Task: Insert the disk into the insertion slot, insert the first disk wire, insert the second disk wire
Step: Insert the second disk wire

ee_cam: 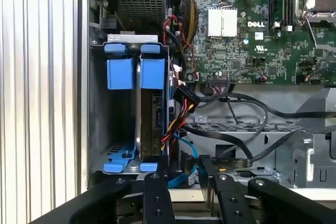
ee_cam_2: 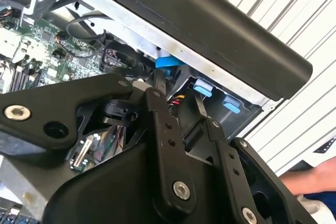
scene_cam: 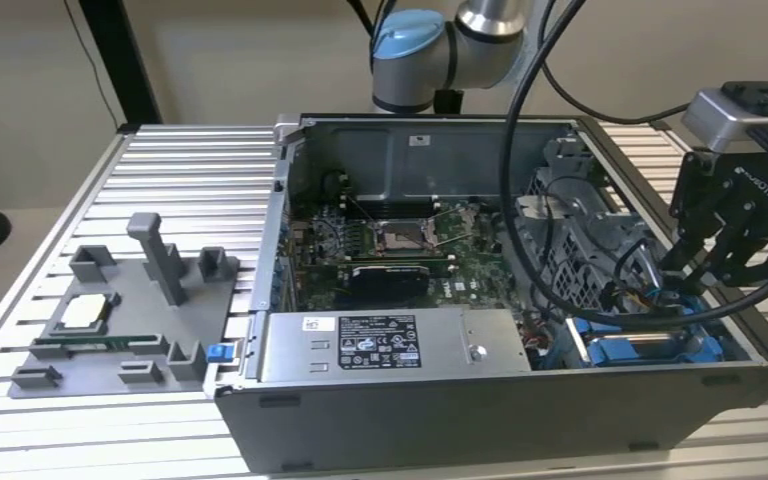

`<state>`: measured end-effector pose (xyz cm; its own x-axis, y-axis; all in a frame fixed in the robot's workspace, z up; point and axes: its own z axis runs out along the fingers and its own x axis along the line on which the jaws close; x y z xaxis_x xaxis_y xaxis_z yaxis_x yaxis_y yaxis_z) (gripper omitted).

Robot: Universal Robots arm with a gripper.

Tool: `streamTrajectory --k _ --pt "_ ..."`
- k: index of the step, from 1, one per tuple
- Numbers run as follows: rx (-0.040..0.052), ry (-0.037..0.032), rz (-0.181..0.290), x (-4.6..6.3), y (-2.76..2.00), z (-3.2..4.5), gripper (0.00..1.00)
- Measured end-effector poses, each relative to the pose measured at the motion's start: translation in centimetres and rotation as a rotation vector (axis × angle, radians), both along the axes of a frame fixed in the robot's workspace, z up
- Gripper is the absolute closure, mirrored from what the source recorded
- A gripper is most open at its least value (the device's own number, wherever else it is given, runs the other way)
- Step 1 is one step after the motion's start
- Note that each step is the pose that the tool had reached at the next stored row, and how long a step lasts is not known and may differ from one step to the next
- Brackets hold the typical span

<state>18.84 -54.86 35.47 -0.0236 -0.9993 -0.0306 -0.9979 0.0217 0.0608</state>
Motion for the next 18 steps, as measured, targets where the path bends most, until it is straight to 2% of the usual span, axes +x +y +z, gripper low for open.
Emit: streamTrajectory --k 3,4,12,16,18 --pt "0.0001 0.0 0.0 0.0 0.06 -0.02 0.0" --pt "-0.0002 0.0 0.0 0.0 0.08 -0.01 1.0" --pt "-0.0018 0.0 0.0 0.0 0.16 0.05 1.0" --pt "-0.0002 0.0 0.0 -0.1 0.08 1.21 1.0" --pt "0.0004 -0.0004 0.0 -0.3 -0.04 1.52 1.0"
